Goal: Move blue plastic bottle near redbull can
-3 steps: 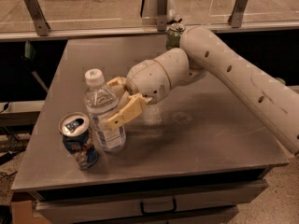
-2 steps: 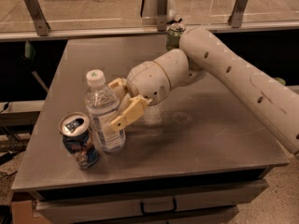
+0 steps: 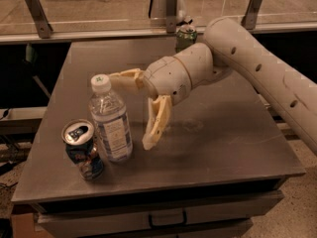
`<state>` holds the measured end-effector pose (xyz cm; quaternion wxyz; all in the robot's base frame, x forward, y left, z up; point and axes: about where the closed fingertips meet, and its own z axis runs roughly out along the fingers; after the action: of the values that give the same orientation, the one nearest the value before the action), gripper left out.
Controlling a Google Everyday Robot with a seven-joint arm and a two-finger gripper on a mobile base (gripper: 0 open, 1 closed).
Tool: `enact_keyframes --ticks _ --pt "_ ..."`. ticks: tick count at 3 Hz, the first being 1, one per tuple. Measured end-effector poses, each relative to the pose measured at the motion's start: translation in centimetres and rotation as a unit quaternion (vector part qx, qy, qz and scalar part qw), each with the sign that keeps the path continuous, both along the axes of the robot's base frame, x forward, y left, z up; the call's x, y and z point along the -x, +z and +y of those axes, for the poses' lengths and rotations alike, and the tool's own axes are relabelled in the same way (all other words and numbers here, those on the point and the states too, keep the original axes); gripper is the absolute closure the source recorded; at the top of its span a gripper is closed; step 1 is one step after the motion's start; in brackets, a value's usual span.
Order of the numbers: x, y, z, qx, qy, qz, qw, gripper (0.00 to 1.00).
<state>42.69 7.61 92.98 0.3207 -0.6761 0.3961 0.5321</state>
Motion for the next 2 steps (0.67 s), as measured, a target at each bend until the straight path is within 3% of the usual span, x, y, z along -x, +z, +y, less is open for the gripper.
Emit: enact_keyframes --ticks 1,2 --pt "-0.4 4.5 -3.4 -0.002 -0.087 -0.071 0.9937 0.0" --pt "0.2 10.7 -7.1 0.003 -0.213 -0.162 0.9635 0.0"
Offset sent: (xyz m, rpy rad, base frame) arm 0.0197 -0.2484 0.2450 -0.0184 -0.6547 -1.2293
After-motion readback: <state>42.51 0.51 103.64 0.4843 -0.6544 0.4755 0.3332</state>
